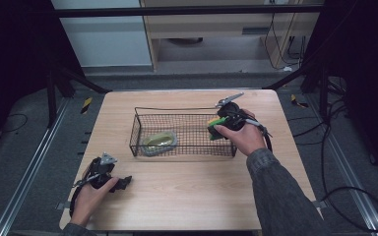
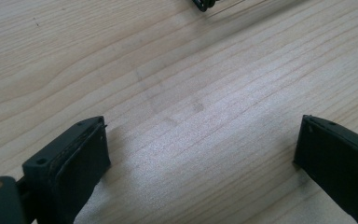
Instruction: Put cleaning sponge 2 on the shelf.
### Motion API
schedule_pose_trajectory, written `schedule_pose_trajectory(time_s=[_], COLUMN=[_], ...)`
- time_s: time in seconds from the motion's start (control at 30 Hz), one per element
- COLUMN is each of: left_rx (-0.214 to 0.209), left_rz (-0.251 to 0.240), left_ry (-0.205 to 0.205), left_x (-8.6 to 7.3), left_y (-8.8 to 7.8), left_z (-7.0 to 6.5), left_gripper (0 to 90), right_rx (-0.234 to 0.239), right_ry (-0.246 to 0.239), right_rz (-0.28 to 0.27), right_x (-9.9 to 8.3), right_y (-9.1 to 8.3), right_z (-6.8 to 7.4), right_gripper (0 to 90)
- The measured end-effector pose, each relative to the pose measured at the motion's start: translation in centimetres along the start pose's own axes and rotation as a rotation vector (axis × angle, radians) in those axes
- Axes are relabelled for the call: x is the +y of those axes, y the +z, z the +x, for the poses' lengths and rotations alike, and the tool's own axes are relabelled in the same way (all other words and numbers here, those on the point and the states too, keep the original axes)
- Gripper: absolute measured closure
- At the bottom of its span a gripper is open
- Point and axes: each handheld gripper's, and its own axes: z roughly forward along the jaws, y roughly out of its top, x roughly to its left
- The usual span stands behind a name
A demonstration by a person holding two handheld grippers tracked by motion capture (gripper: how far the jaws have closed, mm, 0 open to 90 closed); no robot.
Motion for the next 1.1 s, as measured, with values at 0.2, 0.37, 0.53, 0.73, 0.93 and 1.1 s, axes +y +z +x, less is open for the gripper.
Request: schedule_pose_trajectory(time_s=[0.2,0.37,0.53,0.73,0.93,1.1], left_rx=[-0.002,-0.003,-0.002,-0.003,-0.005,-0.005], left_rz=[0.0,0.0,-0.004,-0.002,-0.002,-0.001], left_ry=[-0.001,-0.001,-0.004,-0.001,0.0,0.002], left_x=[0.0,0.0,0.0,0.1,0.1,0.1], left_y=[0.0,0.0,0.0,0.1,0.1,0.1], left_z=[0.0,-0.1,-0.1,-0.1,-0.2,-0.2], left_gripper=[1.8,1.7,1.8,1.7,1.8,1.8], right_rx=[0.001,0.003,0.002,-0.007,-0.011,-0.01], right_ry=[0.003,-0.004,-0.012,-0.009,-0.011,-0.001], right_rz=[0.019,0.031,0.04,0.049,0.062,0.089], right_x=[-0.3,-0.3,-0.3,-0.5,-0.7,-1.2], right_y=[0.7,1.3,1.5,1.5,1.7,2.4], right_z=[-0.1,0.1,0.2,-0.1,-0.5,-0.6], right_gripper=[17.3,17.3,17.3,17.2,17.1,17.1])
